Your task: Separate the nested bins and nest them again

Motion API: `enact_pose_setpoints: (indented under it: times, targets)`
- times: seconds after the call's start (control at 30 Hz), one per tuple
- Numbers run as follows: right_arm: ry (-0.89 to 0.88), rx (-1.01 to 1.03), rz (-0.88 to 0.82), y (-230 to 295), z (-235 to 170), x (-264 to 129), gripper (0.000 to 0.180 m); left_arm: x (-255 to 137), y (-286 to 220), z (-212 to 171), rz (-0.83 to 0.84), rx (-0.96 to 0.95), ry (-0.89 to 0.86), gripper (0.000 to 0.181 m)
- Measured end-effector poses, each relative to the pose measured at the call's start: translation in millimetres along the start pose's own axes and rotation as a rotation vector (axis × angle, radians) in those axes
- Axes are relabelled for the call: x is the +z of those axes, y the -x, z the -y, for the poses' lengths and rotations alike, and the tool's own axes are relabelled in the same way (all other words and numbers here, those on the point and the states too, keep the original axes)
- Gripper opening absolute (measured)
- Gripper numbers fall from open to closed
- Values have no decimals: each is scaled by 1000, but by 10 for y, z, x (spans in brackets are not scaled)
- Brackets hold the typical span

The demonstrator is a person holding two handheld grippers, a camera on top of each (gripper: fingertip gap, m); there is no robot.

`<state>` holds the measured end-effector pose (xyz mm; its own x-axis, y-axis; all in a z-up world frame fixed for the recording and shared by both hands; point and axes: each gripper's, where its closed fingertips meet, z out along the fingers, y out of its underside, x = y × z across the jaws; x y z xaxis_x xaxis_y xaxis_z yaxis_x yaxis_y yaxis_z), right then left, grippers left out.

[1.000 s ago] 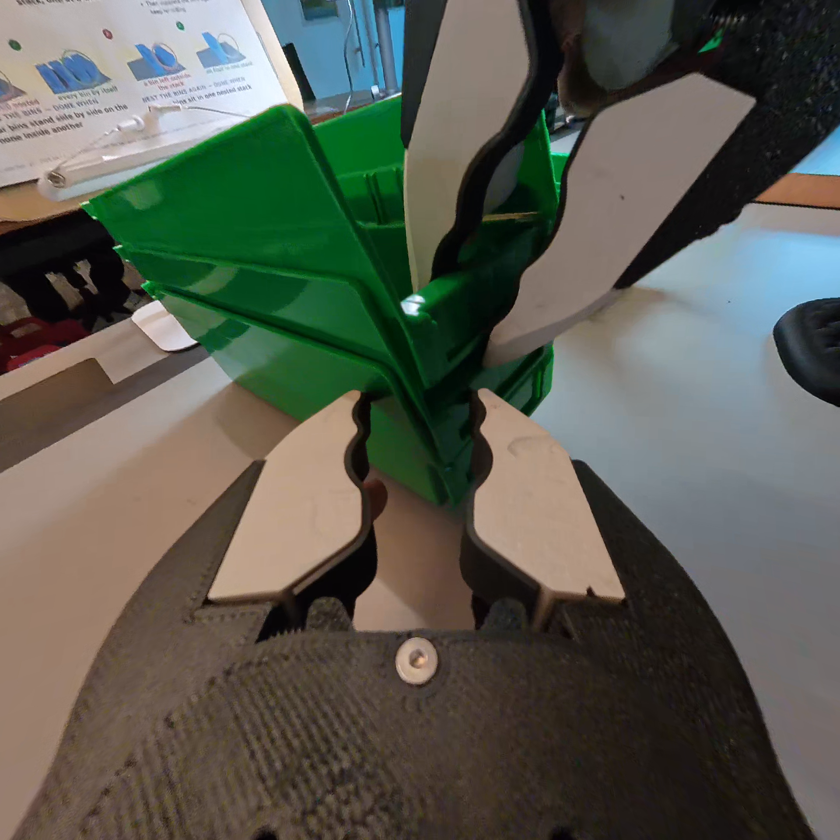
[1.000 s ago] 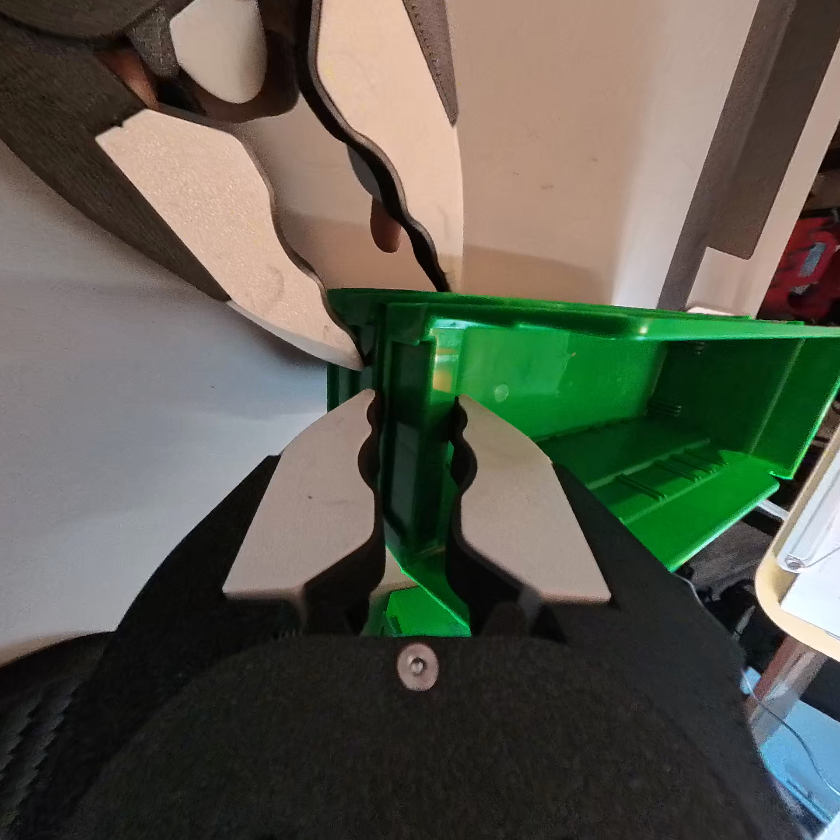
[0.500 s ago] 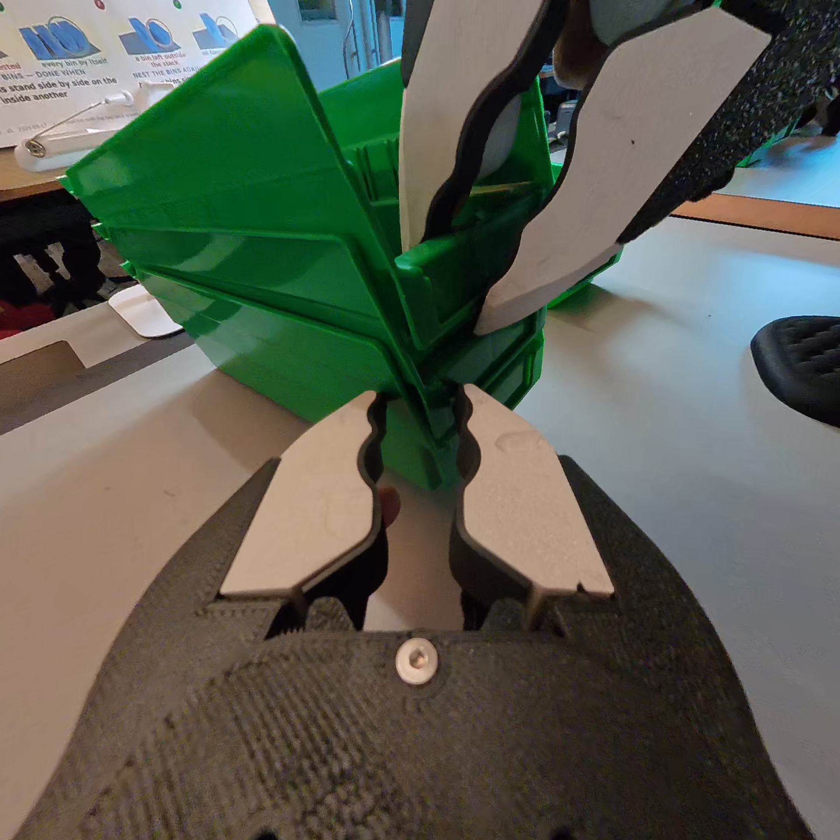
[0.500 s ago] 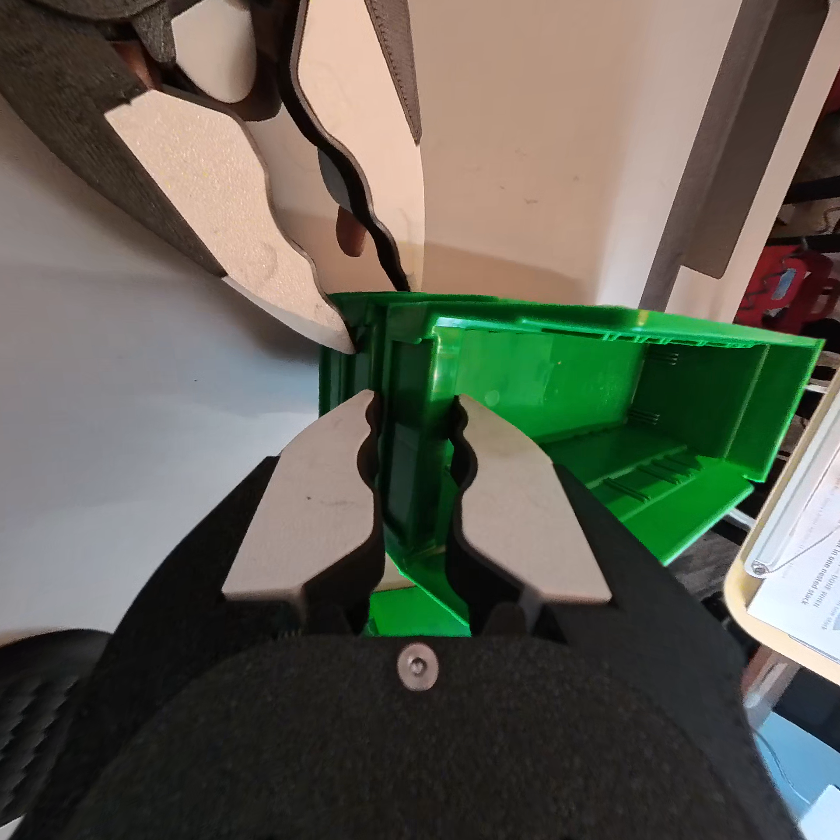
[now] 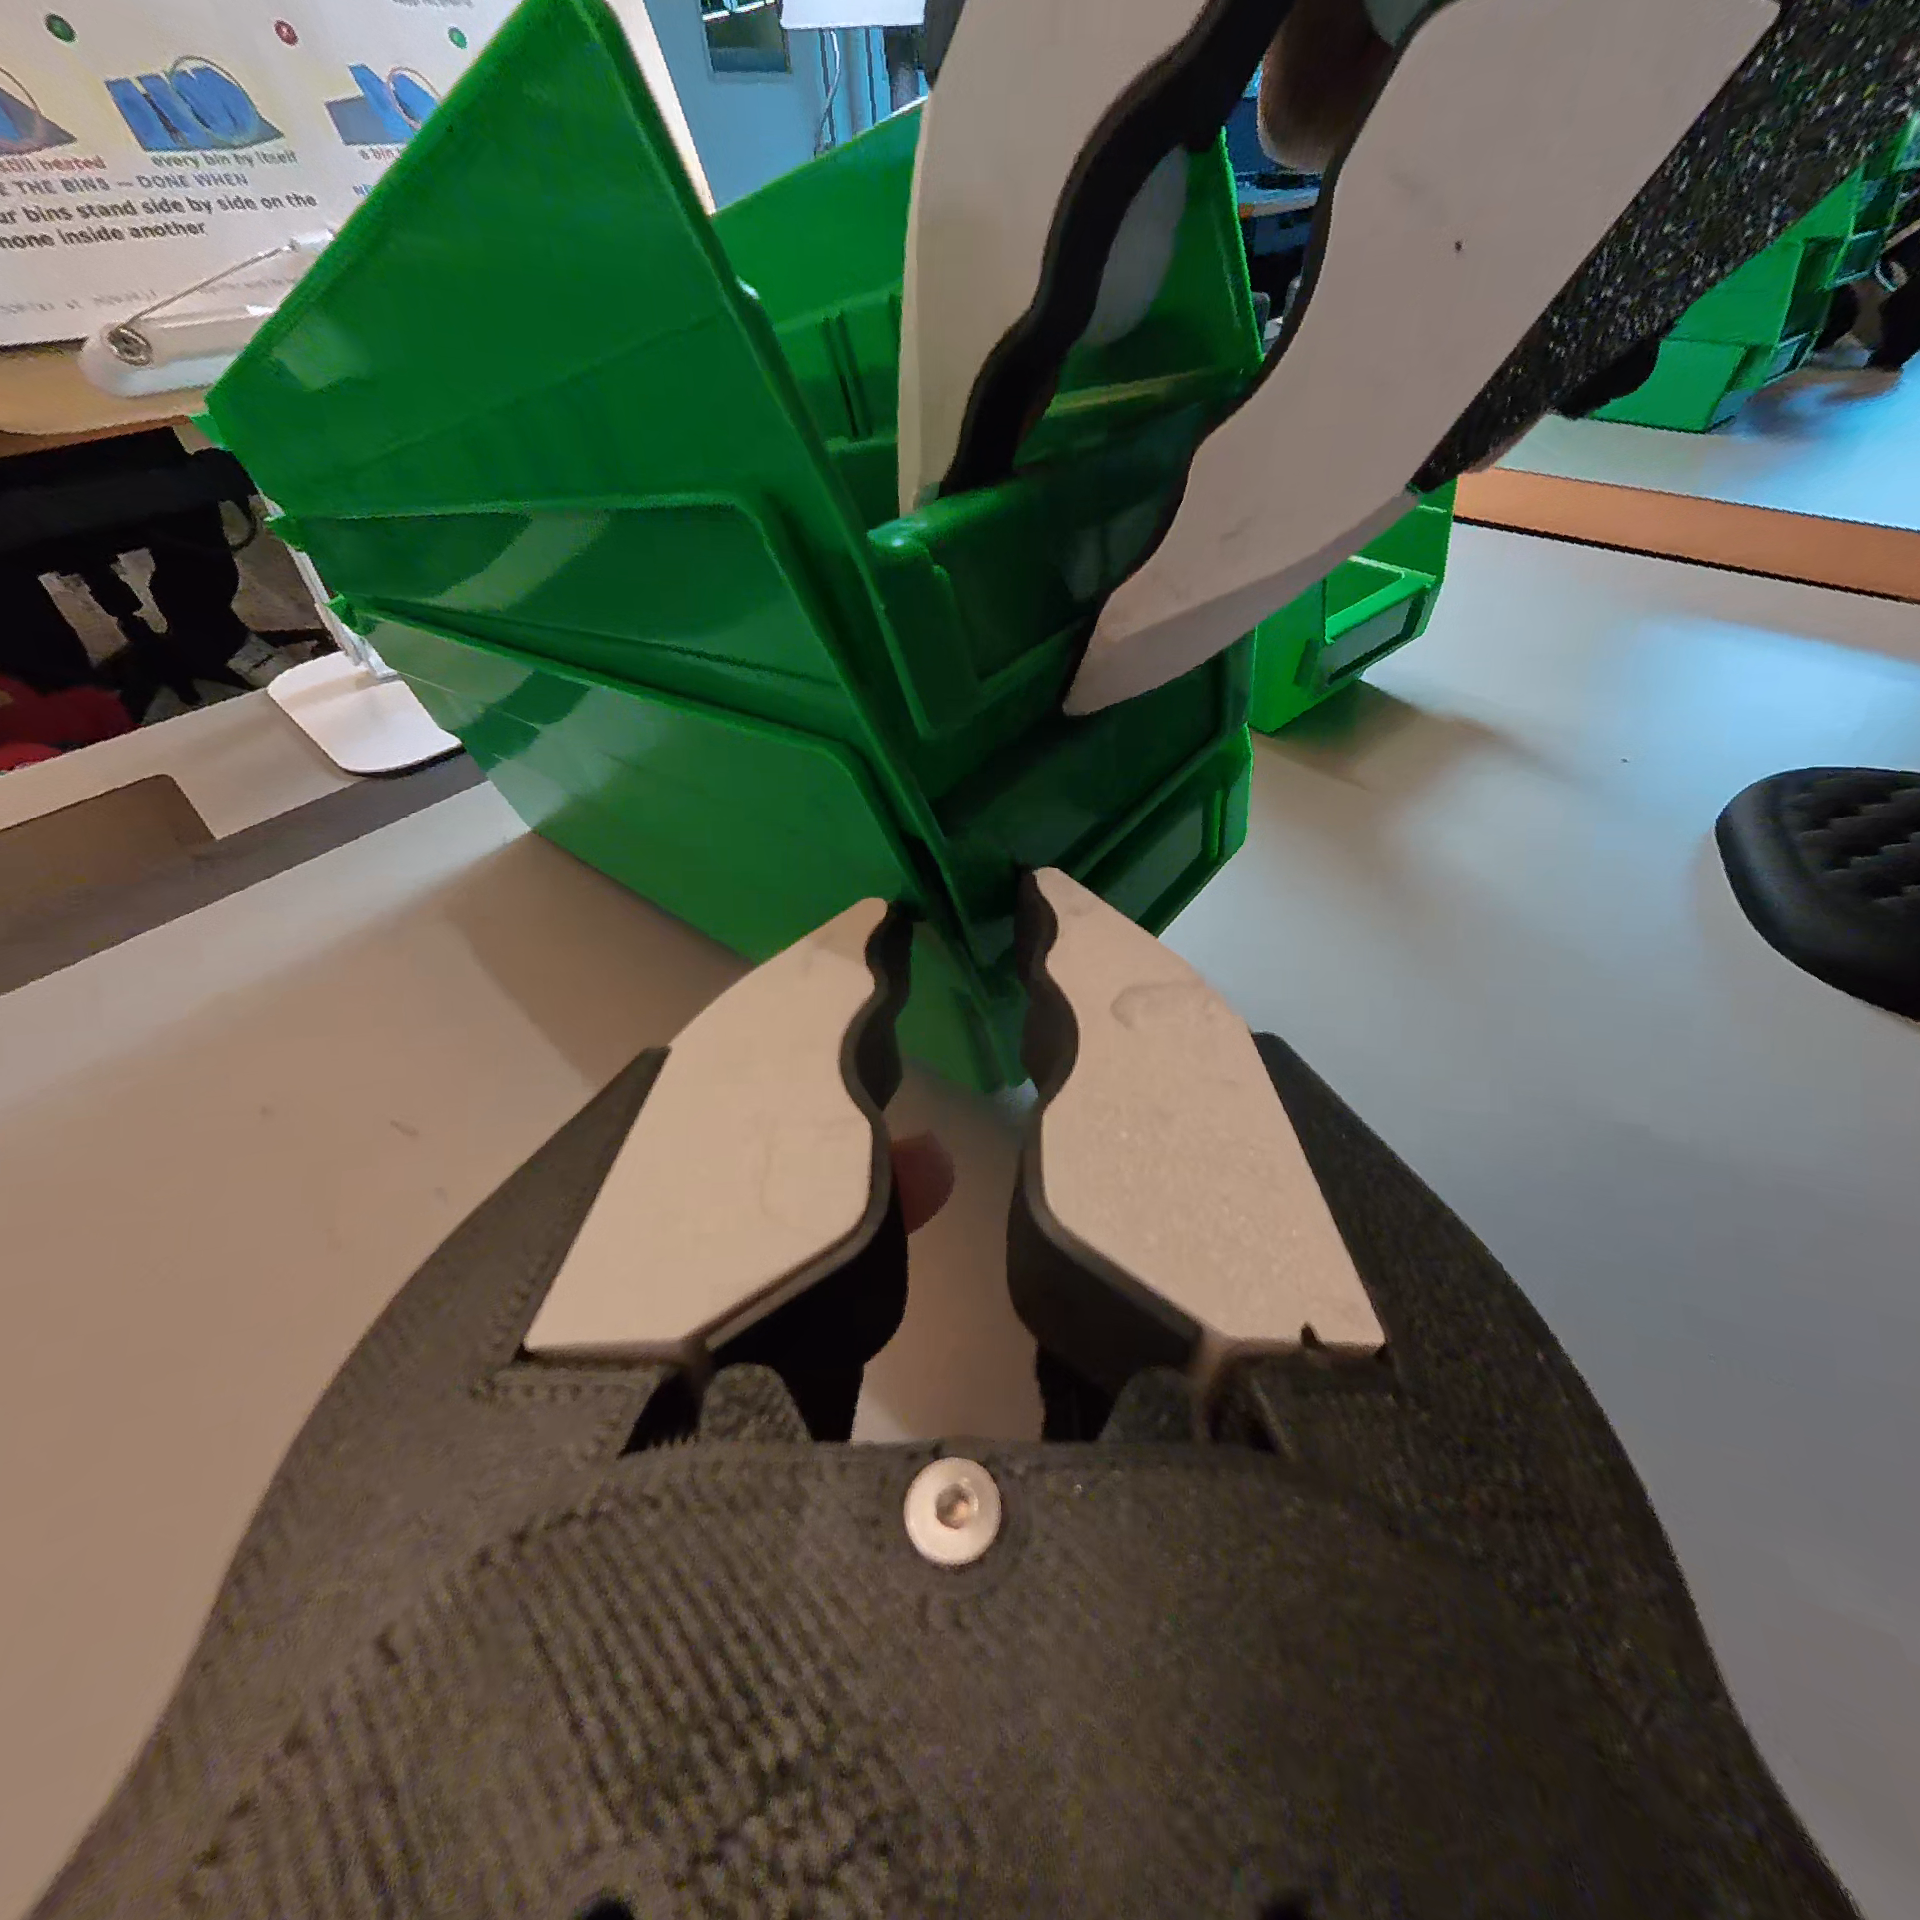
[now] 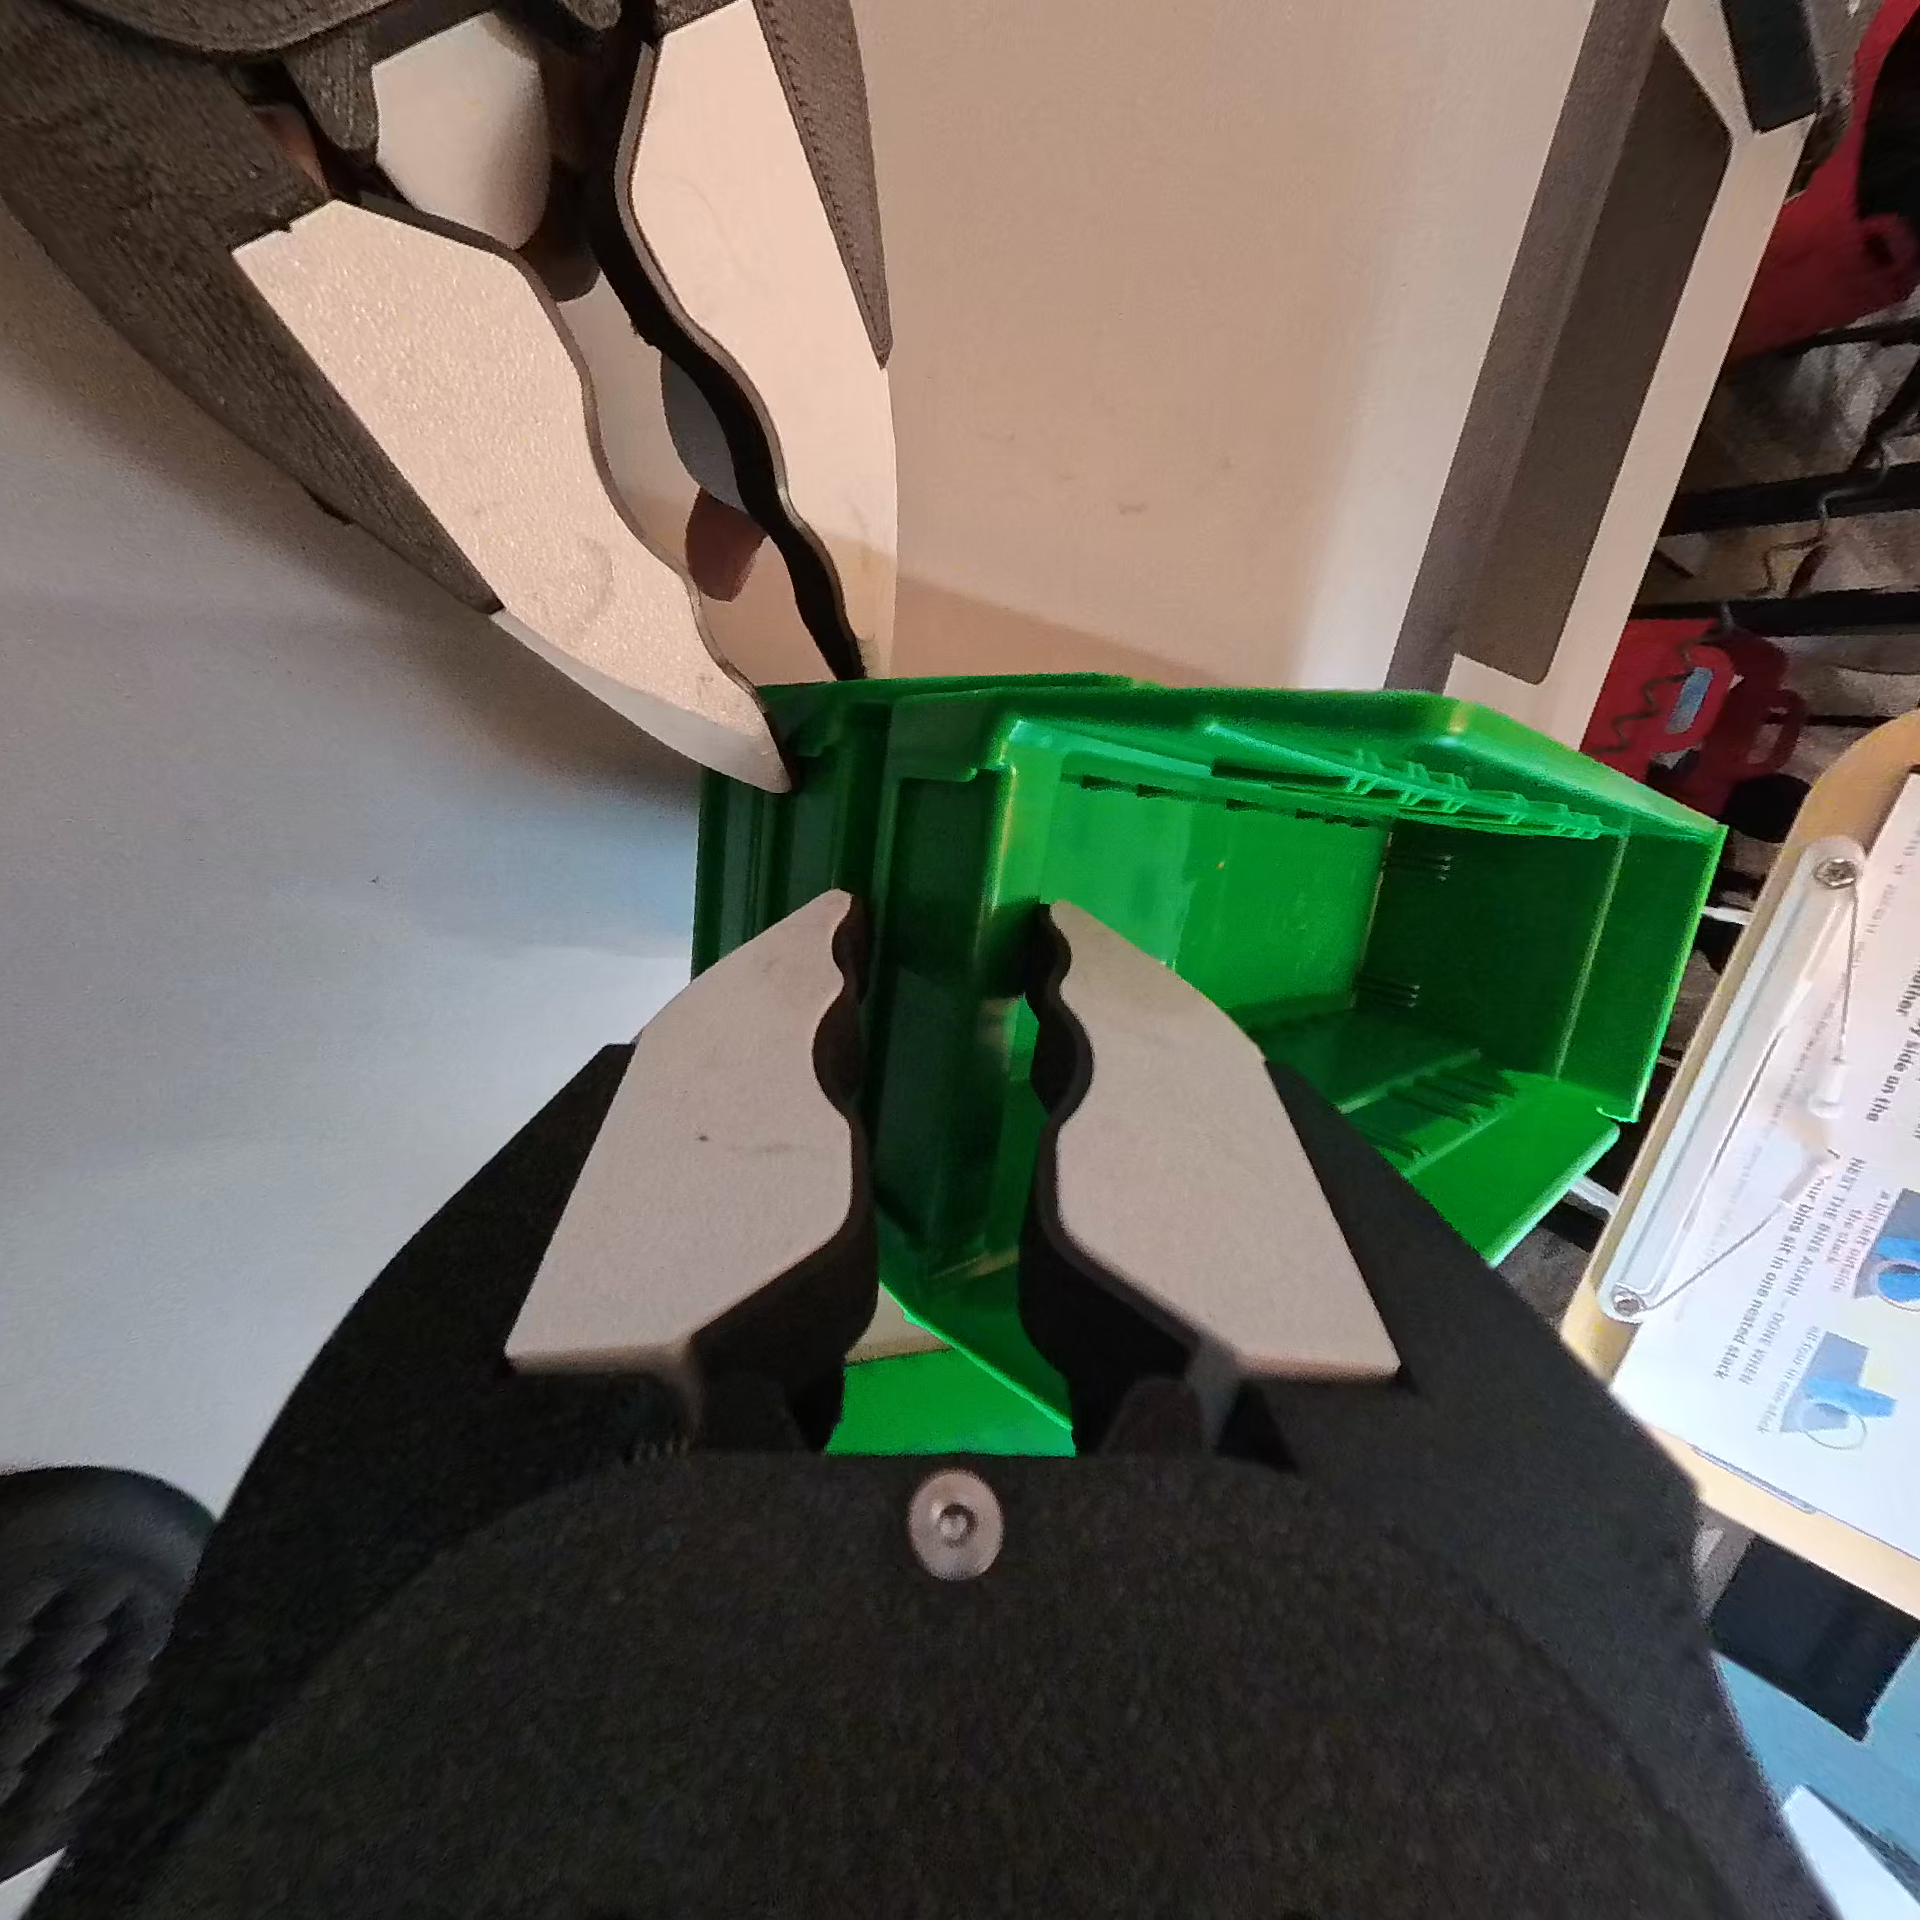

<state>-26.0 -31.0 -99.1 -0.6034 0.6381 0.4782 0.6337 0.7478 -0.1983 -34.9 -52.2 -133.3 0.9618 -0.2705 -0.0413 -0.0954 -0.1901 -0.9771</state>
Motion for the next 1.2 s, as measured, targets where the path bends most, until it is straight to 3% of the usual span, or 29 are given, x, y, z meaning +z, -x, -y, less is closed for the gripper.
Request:
enact_pose_setpoints:
  times: [1.07,1.13,1.2]
  targets:
    - [-42,-36,9,-145,26,-93,30,28,38,18,6,-19,-2,17]
    - [-145,51,-22,-322,139,-377,30,106,83,-427,27,-19,189,20]
    - [-128,37,-28,-337,115,-565,31,32,92,-298,38,13,124,17]
